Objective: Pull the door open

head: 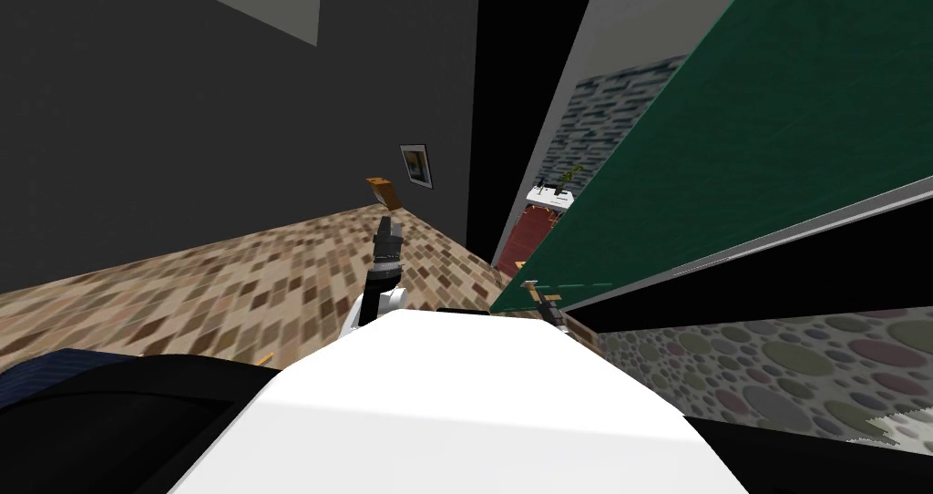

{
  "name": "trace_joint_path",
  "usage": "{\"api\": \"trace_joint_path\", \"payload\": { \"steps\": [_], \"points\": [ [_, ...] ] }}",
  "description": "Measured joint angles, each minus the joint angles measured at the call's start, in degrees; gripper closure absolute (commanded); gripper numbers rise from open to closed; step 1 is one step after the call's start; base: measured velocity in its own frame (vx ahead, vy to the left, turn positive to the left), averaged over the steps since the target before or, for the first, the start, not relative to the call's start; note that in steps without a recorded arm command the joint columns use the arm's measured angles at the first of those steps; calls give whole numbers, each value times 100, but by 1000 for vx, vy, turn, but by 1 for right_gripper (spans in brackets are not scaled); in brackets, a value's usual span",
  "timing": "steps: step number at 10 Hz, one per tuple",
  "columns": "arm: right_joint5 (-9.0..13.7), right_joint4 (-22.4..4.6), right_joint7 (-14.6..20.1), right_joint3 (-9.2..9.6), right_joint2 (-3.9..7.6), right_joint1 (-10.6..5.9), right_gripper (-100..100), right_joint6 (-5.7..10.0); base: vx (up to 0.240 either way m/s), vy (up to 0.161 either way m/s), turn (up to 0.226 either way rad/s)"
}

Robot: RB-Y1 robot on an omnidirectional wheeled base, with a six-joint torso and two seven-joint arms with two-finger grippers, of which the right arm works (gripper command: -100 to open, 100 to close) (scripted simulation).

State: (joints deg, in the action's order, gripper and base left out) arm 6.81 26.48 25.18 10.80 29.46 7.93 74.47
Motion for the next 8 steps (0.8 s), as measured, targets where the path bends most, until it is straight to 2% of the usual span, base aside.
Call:
{"api": "trace_joint_path", "payload": {
  "steps": [1,2,3,4,6,7,8],
  "points": [
    [-17,-114,5,19,-5,-42,100,98,-76,-31,26],
    [-47,-446,36,53,-19,-174,100,304,-51,-23,8],
    [-54,-410,49,63,-3,-122,100,340,-84,-55,43],
    [-69,-224,44,79,35,11,100,316,-81,-43,37],
    [-113,-549,69,128,21,-94,100,570,-74,-43,30],
    [-138,-631,90,157,35,-106,100,674,-88,-48,34],
    [-153,-545,95,175,61,-31,100,697,-62,-33,9]
  ]
}}
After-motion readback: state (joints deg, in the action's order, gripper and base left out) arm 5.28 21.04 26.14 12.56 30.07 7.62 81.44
